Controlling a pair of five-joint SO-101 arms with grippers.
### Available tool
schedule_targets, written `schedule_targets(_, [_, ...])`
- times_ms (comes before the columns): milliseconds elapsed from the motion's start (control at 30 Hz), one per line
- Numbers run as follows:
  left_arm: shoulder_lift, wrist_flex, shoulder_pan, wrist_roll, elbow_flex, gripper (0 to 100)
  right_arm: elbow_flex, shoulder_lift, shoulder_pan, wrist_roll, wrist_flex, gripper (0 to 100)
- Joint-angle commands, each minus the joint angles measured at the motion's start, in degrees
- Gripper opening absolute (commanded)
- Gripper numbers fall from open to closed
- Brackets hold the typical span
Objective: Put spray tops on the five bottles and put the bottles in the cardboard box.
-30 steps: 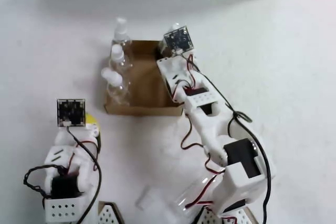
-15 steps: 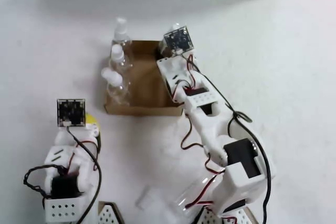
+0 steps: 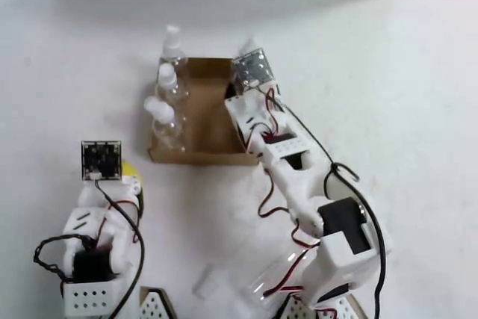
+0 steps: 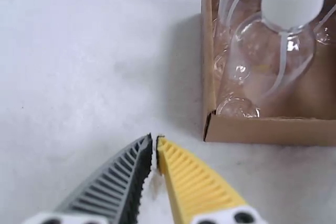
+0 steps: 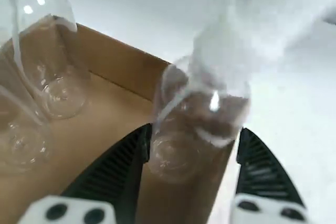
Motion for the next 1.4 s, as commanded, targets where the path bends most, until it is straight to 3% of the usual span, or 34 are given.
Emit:
schedule_targets(0, [-0.57,-1.76,0.66,-0.53,-0.18,2,-0.35,-1.8,-0.13,0.09,-0.66,19.8])
schedule_targets(700, [-0.57,-1.76,0.66,-0.53,-0.18,2,0.88,-2.86,-0.48,-2.81,-0.66,26.9])
schedule_targets(1367, [-0.4,-1.32,-1.54,-0.53,-0.18,2,17.14,-31.69,1.19,-2.55,-0.31,23.5])
